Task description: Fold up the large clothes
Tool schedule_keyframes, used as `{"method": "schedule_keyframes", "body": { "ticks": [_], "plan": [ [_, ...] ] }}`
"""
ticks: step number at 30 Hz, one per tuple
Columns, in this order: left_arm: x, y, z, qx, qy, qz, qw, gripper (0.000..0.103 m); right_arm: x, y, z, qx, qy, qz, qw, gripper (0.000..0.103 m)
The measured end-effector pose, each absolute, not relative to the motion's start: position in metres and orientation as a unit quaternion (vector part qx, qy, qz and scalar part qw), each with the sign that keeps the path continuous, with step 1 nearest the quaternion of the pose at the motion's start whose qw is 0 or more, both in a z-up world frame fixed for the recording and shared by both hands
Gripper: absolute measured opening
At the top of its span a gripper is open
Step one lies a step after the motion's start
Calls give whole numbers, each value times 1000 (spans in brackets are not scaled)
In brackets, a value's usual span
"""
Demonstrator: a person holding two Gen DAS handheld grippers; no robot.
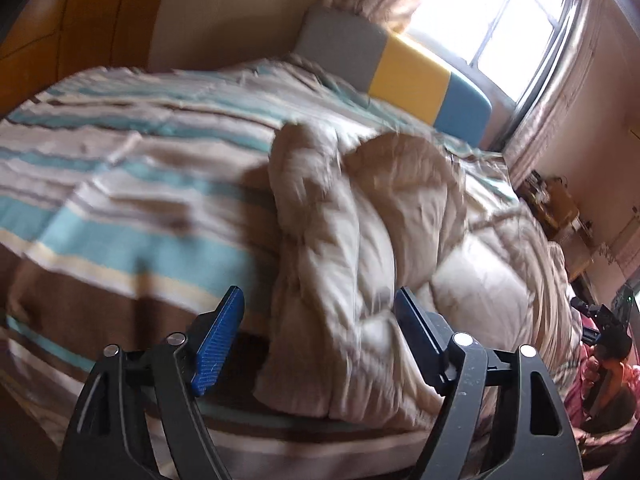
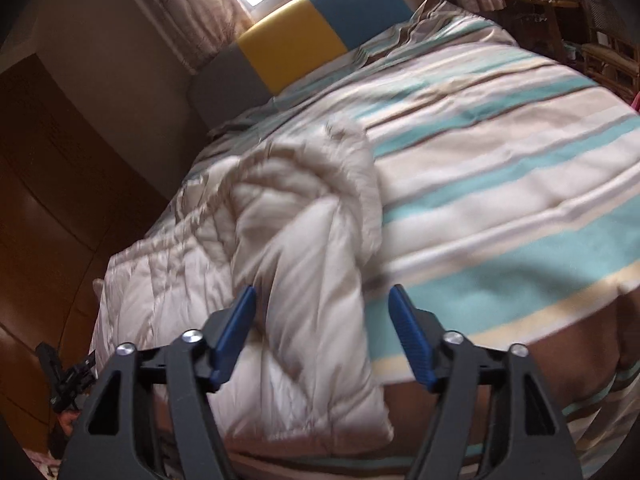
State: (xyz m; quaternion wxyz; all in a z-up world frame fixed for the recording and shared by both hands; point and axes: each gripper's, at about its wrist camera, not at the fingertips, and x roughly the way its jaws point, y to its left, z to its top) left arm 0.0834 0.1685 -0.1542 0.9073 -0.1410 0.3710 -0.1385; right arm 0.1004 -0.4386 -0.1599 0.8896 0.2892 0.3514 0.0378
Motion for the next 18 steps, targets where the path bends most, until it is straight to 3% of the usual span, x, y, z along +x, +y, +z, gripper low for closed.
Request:
{"method": "schedule_keyframes", "body": {
  "ticks": [10,12,14,15,17,18],
  "plan": [
    [152,132,-131,-73,393,-152,904,85,153,-420,-153,211,390,67,894,76],
    [165,126,-131,-69,401,-158,900,90,153,-405,-156,176,400,64,897,76],
    [182,119,-134,-69,412,-166,893,90,158,-394,-162,152,407,59,899,68],
    [185,117,-135,-72,414,-169,891,90,153,-391,-167,148,408,60,899,57],
    [195,110,-144,-71,434,-182,880,68,145,-390,-174,145,406,66,900,43],
    [195,106,-146,-66,437,-180,879,64,144,-390,-174,145,405,70,900,35]
  ]
}}
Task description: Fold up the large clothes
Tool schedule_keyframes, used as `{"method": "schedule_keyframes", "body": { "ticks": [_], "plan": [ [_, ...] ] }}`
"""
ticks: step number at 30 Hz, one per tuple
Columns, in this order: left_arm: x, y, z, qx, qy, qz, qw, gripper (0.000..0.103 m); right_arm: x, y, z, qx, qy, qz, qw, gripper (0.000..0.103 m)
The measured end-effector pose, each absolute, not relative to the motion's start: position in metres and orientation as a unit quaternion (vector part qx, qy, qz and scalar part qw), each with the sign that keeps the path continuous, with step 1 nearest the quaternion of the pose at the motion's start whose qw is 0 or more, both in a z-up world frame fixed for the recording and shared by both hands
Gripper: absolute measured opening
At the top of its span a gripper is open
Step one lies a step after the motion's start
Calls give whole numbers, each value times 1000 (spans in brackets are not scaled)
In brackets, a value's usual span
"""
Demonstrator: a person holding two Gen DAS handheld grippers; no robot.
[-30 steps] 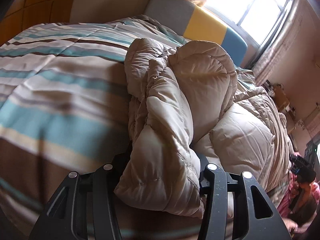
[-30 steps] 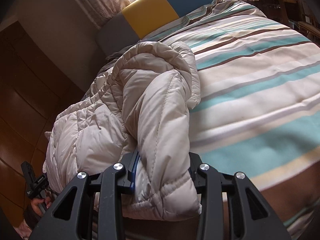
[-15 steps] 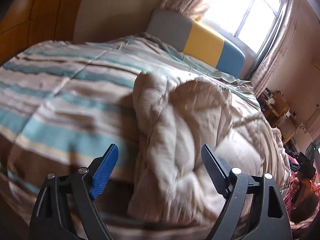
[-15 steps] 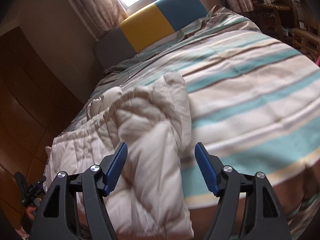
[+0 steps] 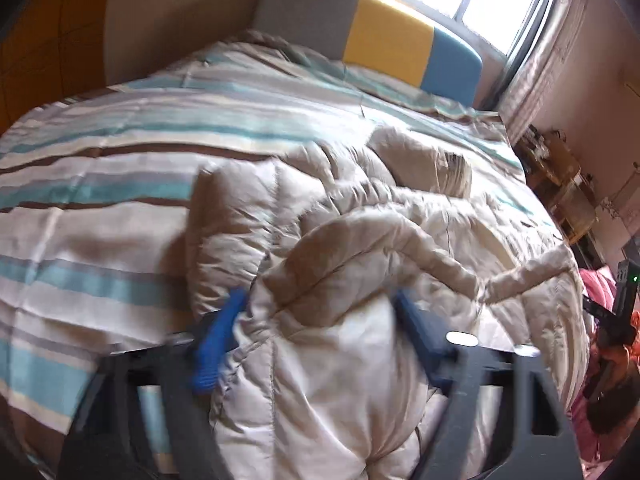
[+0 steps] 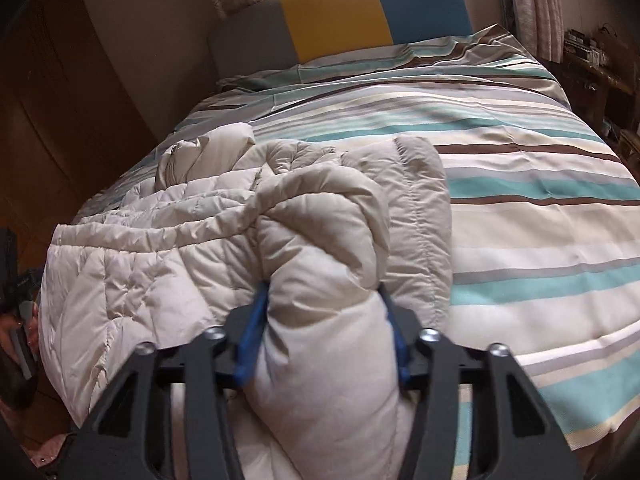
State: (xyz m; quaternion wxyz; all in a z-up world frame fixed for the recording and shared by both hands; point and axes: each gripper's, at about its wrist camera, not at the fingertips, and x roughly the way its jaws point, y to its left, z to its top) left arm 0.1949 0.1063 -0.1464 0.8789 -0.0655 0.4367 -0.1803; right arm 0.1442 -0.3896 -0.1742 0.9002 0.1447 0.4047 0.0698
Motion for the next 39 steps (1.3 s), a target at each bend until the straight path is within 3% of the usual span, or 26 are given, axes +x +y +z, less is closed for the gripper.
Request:
{"method": "schedule_keyframes", "body": {
  "ticks": [2,5,9,19,27,39],
  "plan": [
    [189,102,-147,-57,431,-188,881,33,137,-392,-172,139,398,71,904,27],
    [175,101,-131,-56,404,-182,895,23,125,-390,-162,141,385,64,910,20],
    [166,110,-99,-68,355,-161,918,20,120,-393,-132,146,347,52,925,15],
    [209,116,-46,-127,269,-113,948,20,160,-389,-81,157,282,28,946,14],
    [272,98,-62,-103,271,-44,956,20,222,-384,-86,149,282,-15,948,14],
    [319,72,-107,-50,302,12,952,20,269,-382,-141,132,328,-63,933,19]
  ]
}}
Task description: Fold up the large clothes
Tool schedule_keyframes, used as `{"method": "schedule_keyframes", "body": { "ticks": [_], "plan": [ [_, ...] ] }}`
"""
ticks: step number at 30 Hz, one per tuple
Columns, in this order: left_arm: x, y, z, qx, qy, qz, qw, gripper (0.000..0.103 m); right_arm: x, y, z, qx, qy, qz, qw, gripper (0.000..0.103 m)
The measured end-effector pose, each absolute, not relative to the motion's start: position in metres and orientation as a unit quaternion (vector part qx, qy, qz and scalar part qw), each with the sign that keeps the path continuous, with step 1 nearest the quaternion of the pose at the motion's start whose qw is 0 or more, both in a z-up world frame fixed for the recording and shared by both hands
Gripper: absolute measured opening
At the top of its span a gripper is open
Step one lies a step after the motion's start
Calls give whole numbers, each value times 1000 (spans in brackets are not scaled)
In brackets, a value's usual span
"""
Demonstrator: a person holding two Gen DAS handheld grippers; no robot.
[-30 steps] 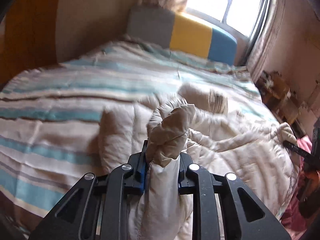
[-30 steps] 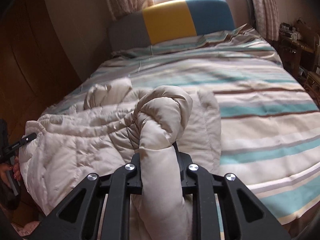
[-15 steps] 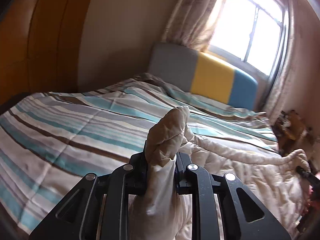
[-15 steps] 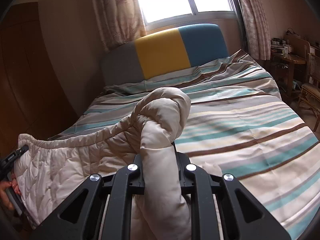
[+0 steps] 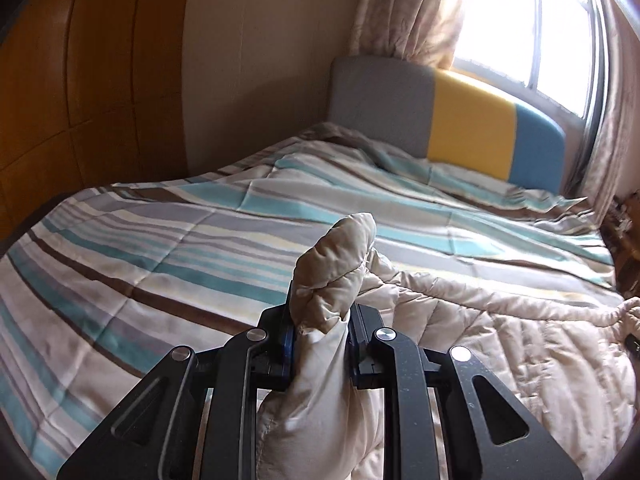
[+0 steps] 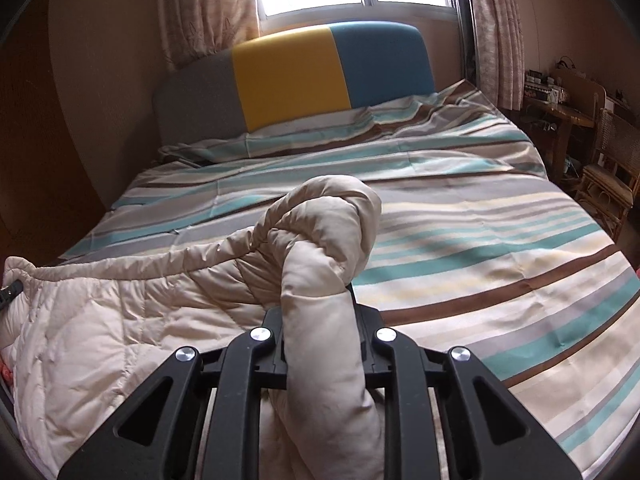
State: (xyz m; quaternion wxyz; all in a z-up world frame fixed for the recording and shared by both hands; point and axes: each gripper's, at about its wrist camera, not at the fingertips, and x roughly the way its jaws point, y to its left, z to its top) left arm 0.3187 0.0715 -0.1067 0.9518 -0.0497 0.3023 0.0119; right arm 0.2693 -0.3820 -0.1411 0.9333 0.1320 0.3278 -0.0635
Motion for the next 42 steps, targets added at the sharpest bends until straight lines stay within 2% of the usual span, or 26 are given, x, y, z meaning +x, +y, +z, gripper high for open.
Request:
{"method": "schedule_keyframes", "body": {
  "ticks": [6,10,16,24,27,29,31,33,34,36,42],
  "plan": [
    [339,61,-131,-27,329,29,944,20,290,-383,-165,124,354,-79,924,24],
    [355,62,-156,-26,367,33,929,27,303,-387,-186,131,380,-85,912,32],
    [369,61,-181,-25,406,36,913,31,314,-377,-200,99,401,-98,905,34],
    [371,57,-186,-17,415,42,909,34,321,-374,-208,87,413,-104,900,38],
    [368,54,-179,4,413,72,908,52,321,-374,-208,85,414,-105,900,40],
    [360,50,-167,21,404,99,909,80,321,-373,-207,83,415,-107,900,40],
    [340,43,-145,31,373,114,920,91,321,-372,-206,77,414,-112,900,40],
    [321,35,-128,31,338,113,934,93,321,-371,-206,71,413,-116,900,41],
    [309,27,-117,34,317,114,941,98,321,-369,-206,69,413,-118,900,41],
    [290,8,-99,36,291,103,951,99,320,-367,-206,63,412,-122,901,42],
    [280,-49,-91,20,298,20,954,99,320,-366,-205,59,411,-126,901,44]
  ]
}}
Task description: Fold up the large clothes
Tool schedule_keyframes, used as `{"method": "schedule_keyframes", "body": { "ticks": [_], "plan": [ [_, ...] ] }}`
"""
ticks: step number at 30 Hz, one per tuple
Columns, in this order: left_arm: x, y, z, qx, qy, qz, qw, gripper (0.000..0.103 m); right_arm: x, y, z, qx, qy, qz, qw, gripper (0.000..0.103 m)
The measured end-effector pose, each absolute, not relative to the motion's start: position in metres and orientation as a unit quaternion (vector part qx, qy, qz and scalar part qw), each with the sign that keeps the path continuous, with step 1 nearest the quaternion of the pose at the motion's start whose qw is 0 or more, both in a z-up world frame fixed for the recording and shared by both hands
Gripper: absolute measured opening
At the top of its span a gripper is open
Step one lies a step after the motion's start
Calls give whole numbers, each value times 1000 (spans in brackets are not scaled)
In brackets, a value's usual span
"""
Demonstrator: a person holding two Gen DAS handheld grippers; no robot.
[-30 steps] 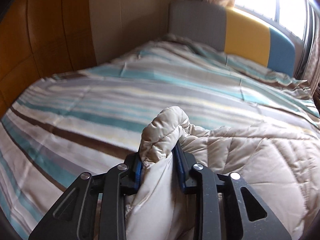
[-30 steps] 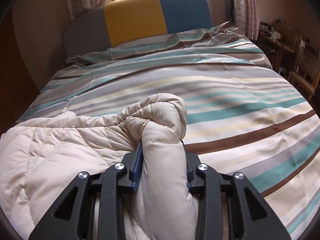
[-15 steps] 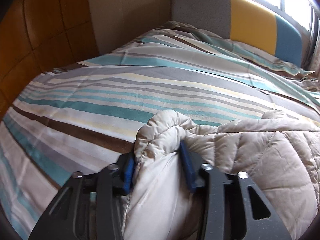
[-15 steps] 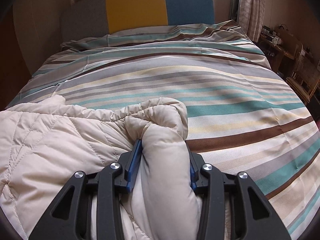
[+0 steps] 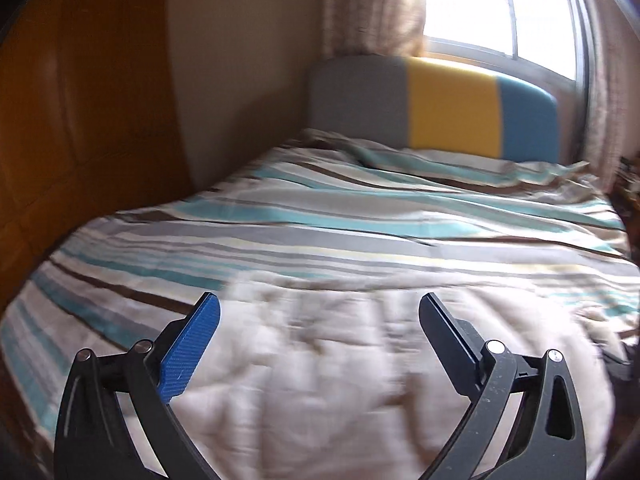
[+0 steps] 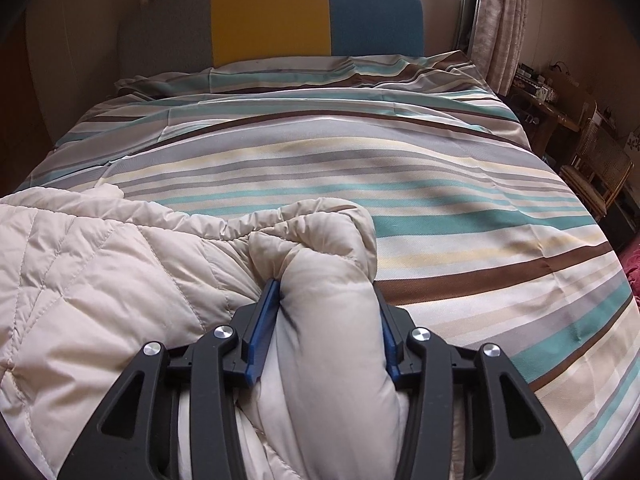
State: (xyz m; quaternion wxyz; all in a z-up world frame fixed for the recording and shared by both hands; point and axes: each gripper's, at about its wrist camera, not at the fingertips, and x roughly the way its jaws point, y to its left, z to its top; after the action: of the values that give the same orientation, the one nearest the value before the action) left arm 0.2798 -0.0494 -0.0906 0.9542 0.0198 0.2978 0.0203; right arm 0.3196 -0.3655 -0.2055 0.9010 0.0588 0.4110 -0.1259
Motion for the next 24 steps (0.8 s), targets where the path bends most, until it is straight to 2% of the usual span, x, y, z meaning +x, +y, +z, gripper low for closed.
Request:
{"method": "schedule_keyframes", "body": {
  "ticks": [6,9,19,24],
  "plan": [
    [306,-89,-129,77,316,25,945,99,319,-365,-205,56,410,-127,901,44],
    [313,-79,-159,41,348,9,937,100,319,-365,-205,58,410,-126,902,45],
    [314,-80,-174,31,350,11,936,100,316,-359,-201,39,403,-134,904,46],
    [314,-78,-173,27,350,10,936,100,303,-356,-186,38,377,-132,916,52]
  ]
}}
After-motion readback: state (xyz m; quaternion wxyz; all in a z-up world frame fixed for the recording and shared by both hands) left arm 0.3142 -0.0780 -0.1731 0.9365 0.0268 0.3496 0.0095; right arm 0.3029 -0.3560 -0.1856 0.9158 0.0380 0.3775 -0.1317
